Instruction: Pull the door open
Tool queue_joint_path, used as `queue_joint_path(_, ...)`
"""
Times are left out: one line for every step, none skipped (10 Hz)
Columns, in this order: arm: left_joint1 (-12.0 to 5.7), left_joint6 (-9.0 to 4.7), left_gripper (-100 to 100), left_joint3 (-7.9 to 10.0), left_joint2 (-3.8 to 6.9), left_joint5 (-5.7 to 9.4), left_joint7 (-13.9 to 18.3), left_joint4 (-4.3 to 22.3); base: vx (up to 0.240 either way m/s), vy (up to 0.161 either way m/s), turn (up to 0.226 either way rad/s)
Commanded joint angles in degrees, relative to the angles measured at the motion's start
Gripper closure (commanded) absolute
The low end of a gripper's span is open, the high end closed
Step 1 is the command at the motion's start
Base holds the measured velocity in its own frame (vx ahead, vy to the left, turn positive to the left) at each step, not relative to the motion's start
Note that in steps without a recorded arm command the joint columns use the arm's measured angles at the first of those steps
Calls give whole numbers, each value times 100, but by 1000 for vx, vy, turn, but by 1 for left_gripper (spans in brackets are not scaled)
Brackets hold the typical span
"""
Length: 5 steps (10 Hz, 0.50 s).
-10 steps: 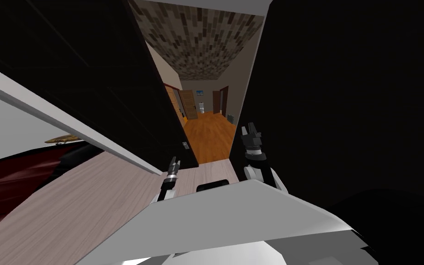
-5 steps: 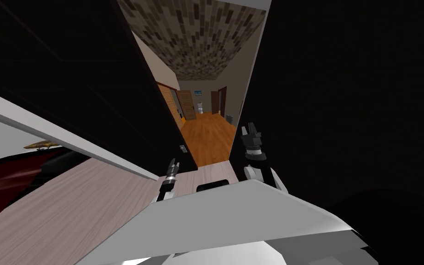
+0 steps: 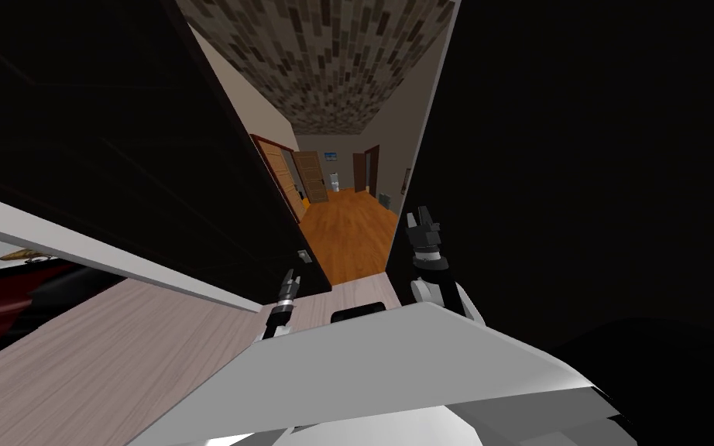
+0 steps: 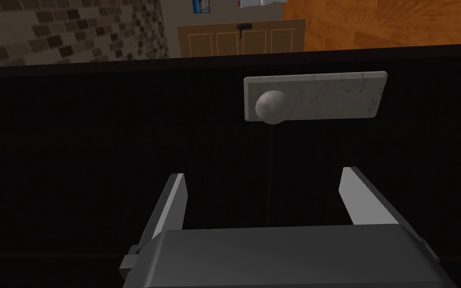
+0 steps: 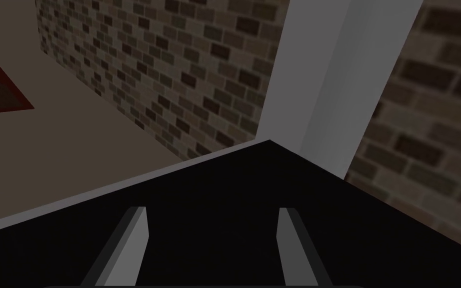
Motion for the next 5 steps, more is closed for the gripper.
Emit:
queue_joint_path(-57,-88,-100,4,24,15,21,198,91,4,-26)
queue_joint_path(-86,-123,-100,8,41,28,35,311,86,8,-47)
queue_joint_path(-114,-158,-100,12,59,42,49,424,107,6,-51)
queue_joint_path(-140,-189,-100,15,75,54,61,525,107,14,-44)
queue_joint_path(-162,-215,-100,18,88,64,72,611,96,18,-42)
